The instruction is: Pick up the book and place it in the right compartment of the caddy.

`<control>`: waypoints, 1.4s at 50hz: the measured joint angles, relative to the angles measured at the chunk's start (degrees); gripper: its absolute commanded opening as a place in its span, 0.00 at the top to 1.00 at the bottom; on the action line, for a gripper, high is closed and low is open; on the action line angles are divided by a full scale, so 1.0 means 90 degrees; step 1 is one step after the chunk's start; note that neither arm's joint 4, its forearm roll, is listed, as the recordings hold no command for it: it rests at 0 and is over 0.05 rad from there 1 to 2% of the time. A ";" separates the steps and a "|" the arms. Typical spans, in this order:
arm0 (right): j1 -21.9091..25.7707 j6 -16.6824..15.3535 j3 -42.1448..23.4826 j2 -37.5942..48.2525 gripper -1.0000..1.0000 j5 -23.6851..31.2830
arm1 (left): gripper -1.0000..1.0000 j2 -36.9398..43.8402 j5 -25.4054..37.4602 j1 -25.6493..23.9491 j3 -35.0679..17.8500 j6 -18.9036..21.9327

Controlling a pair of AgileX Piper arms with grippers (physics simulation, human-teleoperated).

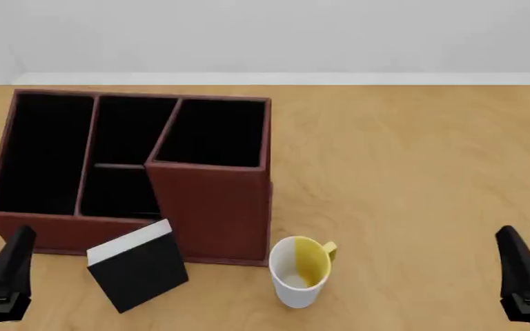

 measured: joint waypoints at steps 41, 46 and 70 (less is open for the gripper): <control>0.0240 0.0071 -0.0004 0.0014 0.00 -0.0032 | 0.00 0.0179 0.1395 -0.0546 -0.1164 0.0704; 0.0274 0.0090 -0.0008 0.0000 0.00 -0.0031 | 0.00 0.0243 0.1905 -0.0790 -0.1468 0.0933; 0.0469 0.0155 -0.0153 -0.0020 0.00 0.0023 | 0.00 0.1073 0.4109 -0.2206 -0.2811 0.2258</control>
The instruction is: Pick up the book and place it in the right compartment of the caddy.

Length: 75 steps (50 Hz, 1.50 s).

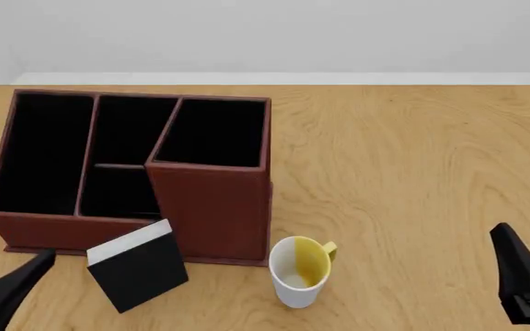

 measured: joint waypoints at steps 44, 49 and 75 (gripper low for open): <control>0.0266 0.0086 -0.0212 -0.0004 0.00 0.0083 | 0.00 0.1849 0.2197 -0.1304 -0.1785 0.1353; 0.0265 0.0087 -0.0215 -0.0004 0.00 0.0083 | 0.00 0.2033 0.2167 -0.1338 -0.1827 0.1421; 0.0202 -0.0003 -0.0316 -0.0005 0.00 0.0205 | 0.00 0.3100 0.1028 -0.1286 -0.1322 0.1484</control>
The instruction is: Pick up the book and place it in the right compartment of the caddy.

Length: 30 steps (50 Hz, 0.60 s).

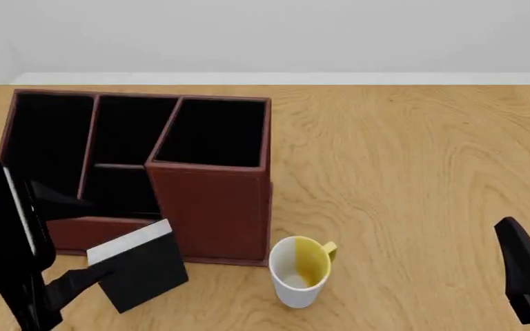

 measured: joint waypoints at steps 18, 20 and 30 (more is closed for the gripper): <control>-0.0059 -0.0066 0.0045 0.0000 0.00 0.0022 | 0.00 0.0544 -0.0875 0.0053 0.0577 -0.0144; -0.0066 -0.0074 0.0056 0.0000 0.00 0.0021 | 0.00 0.0596 -0.0957 0.0066 0.0628 -0.0153; -0.0088 -0.0112 0.0077 0.0001 0.00 0.0034 | 0.00 0.0836 -0.1339 0.0160 0.0843 -0.0195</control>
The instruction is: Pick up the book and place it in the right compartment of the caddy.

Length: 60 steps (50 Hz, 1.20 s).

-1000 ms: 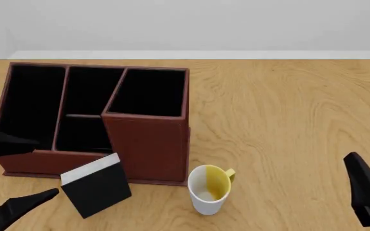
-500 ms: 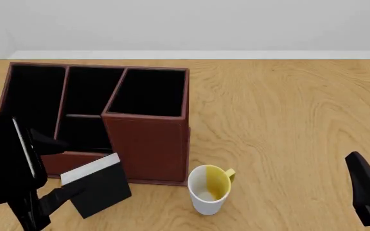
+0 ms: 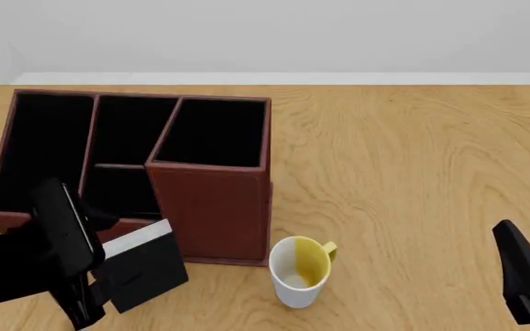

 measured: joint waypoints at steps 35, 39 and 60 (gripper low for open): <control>-0.0071 -0.0062 0.0020 0.0001 0.00 0.0033 | 0.00 0.0768 -0.1063 0.0381 0.0497 -0.0142; -0.0078 -0.0069 0.0025 0.0001 0.00 0.0037 | 0.00 0.0858 -0.1192 0.0432 0.0562 -0.0149; -0.0095 -0.0103 0.0020 0.0001 0.00 0.0063 | 0.00 0.1123 -0.1742 0.0494 0.0945 -0.0298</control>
